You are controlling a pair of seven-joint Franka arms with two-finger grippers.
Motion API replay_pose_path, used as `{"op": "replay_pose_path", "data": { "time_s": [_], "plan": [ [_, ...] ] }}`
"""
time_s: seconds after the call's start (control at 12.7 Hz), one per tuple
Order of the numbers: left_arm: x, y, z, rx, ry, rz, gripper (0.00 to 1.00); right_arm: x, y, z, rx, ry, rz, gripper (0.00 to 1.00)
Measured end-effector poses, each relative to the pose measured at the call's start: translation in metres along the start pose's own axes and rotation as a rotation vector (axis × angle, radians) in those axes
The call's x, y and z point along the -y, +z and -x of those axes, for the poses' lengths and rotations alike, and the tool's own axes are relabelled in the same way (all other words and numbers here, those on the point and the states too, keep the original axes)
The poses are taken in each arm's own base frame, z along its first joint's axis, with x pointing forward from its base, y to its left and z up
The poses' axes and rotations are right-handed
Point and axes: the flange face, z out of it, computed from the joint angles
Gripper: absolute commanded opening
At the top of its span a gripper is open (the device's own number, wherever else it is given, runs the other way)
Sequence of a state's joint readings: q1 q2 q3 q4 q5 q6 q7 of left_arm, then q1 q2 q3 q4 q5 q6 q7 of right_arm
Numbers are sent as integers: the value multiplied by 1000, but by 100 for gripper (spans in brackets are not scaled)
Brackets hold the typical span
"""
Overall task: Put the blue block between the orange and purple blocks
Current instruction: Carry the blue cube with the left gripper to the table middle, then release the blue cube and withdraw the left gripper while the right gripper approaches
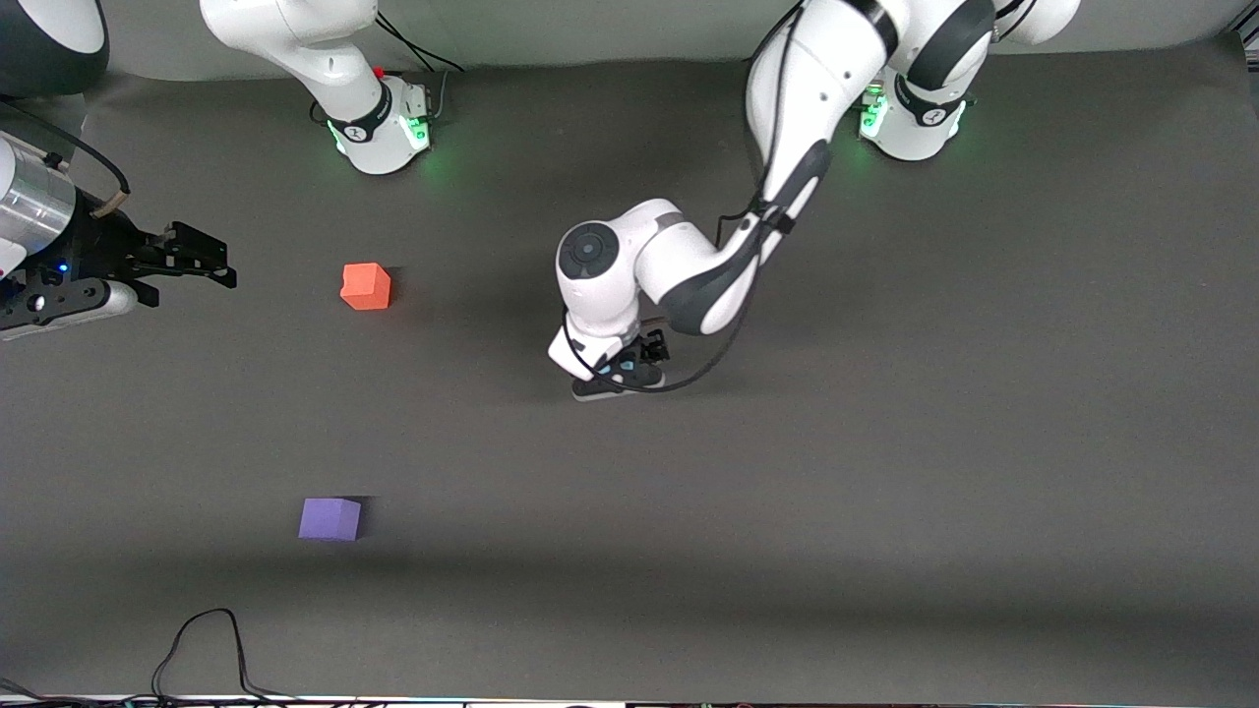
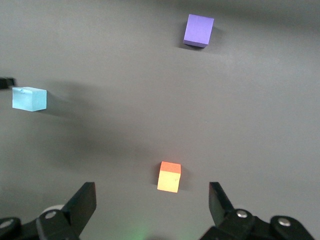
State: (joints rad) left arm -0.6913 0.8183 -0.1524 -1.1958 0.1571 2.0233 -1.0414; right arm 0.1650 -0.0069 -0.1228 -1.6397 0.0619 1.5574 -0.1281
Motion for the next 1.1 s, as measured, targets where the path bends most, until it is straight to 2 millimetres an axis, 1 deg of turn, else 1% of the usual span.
{"op": "replay_pose_path", "data": {
  "time_s": [0.08,0.16,0.24,0.32,0.39,0.47,0.55,0.71,0.79,0.87,0.95,1.02,1.1],
  "plan": [
    [22,-37,-28,34,-14,26,100,1,1,0,2,-1,0,100],
    [53,-79,-59,52,-27,59,100,2,1,0,3,-3,0,100],
    [92,-119,-87,64,-31,73,100,5,1,-1,4,-8,-1,100],
    [137,-152,-112,84,-27,60,100,12,2,-2,4,-21,-5,100],
    [184,-176,-132,108,-18,39,100,29,2,-3,3,-43,-9,100],
    [230,-193,-150,133,-8,21,100,53,2,-5,-5,-53,-7,100],
    [272,-203,-165,150,1,11,100,81,2,-7,-13,-48,-5,100],
    [354,-215,-190,168,32,9,100,148,5,-11,-28,-1,-10,100],
    [393,-218,-199,170,48,14,100,187,7,-16,-37,36,-19,100],
    [428,-220,-204,173,65,17,100,227,9,-22,-46,74,-23,100],
    [456,-219,-206,176,80,20,100,265,13,-27,-54,106,-24,100],
    [478,-218,-207,178,91,22,100,300,20,-32,-57,131,-22,100],
    [495,-217,-207,177,104,25,100,329,31,-36,-52,147,-19,100]
  ]
}}
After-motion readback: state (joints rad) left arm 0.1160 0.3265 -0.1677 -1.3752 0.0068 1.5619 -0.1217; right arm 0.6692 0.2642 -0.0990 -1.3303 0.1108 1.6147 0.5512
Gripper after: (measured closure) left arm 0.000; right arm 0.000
